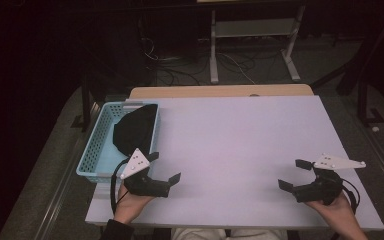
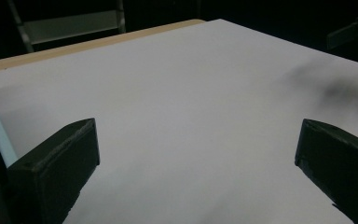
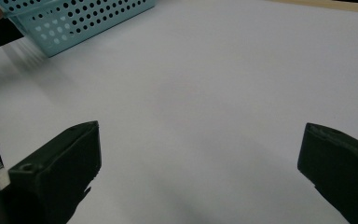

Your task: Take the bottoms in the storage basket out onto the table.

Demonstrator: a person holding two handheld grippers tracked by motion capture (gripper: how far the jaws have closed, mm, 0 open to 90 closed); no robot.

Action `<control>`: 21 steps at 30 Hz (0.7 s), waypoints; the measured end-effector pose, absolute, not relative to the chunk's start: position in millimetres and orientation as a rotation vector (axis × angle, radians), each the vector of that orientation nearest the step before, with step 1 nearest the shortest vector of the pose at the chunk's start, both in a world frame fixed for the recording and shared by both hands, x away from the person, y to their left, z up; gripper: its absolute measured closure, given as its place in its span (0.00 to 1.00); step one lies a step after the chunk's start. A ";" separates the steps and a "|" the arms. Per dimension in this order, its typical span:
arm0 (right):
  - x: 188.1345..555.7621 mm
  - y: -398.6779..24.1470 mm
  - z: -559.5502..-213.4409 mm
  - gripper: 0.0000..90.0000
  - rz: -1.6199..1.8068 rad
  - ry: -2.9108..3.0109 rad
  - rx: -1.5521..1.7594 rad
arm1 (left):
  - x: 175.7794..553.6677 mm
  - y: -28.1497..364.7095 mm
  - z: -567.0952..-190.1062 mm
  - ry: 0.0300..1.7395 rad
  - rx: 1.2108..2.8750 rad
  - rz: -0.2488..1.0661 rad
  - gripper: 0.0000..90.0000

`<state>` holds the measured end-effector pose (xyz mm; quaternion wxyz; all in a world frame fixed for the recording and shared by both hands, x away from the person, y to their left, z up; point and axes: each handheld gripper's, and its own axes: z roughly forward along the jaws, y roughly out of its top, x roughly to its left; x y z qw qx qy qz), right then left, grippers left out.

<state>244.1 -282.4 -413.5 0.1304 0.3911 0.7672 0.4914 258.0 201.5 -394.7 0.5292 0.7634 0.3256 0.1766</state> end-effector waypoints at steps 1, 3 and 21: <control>243.9 -282.7 -413.7 0.00 1.427 2.230 1.139 | 258.0 201.1 -394.7 0.778 1.823 0.418 0.00; 243.7 -282.8 -413.7 0.00 1.425 2.232 1.140 | 258.1 201.0 -394.7 0.778 1.823 0.416 0.00; 243.9 -283.4 -413.6 0.00 1.422 2.255 1.121 | 256.5 199.3 -389.4 0.766 1.837 0.408 0.00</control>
